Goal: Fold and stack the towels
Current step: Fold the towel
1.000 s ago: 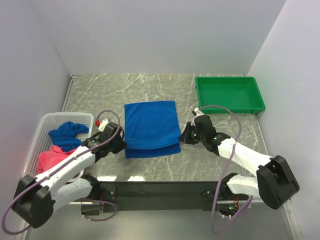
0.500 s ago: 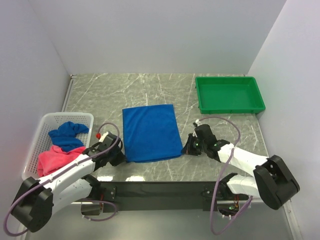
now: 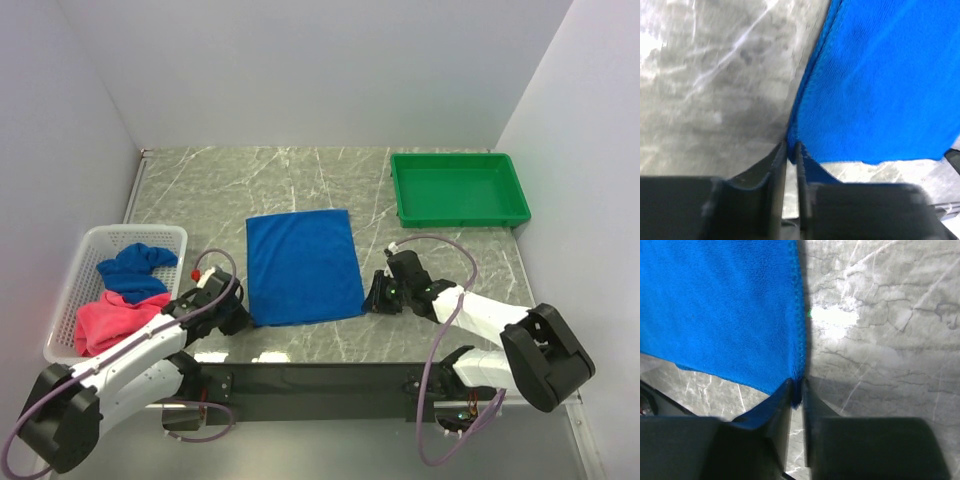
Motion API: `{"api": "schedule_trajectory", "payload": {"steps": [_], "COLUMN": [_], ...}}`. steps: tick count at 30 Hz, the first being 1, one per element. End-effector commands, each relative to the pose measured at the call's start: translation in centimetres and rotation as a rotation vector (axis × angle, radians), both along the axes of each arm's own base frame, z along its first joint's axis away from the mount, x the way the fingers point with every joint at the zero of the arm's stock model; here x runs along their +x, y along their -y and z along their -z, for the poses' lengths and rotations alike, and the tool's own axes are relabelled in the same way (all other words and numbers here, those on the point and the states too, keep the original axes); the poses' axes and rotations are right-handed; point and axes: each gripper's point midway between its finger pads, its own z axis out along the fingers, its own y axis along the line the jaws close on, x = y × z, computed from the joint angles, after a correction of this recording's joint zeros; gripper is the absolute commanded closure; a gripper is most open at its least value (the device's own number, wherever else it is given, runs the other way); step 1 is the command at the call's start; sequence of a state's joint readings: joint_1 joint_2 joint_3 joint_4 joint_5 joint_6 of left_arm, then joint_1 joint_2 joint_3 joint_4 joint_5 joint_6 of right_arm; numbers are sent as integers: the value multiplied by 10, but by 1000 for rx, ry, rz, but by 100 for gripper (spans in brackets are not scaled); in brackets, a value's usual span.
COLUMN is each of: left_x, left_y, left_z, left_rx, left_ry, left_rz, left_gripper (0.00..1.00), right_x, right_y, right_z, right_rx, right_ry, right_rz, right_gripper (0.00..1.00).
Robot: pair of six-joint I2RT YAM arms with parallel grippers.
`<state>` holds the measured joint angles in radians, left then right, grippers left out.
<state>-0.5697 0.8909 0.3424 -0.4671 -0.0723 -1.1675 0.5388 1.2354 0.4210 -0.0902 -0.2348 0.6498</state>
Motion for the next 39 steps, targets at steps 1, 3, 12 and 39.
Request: {"api": "schedule_trajectory", "payload": {"steps": [1,3,12,39], "left_x": [-14,-16,9,-4], "left_y": [0,-3,-5,10], "left_z": [-1,-6,-72,24], "left_rx": [-18,-22,-84,23], "left_ry": [-41,-35,150,-116], "left_rz": [-17,-50,-135,-61], "left_gripper": [79,65,34,86], "right_x": [-3,2,54,-4], "right_y": [5,9,5,-7], "right_z": [-8,-18,-79,27], "right_rx": [-30,-43,-44,47], "right_ry": [26,78,321,-100], "right_rz": [-30,-25,17,18], "right_gripper": [69,55,32,44]}}
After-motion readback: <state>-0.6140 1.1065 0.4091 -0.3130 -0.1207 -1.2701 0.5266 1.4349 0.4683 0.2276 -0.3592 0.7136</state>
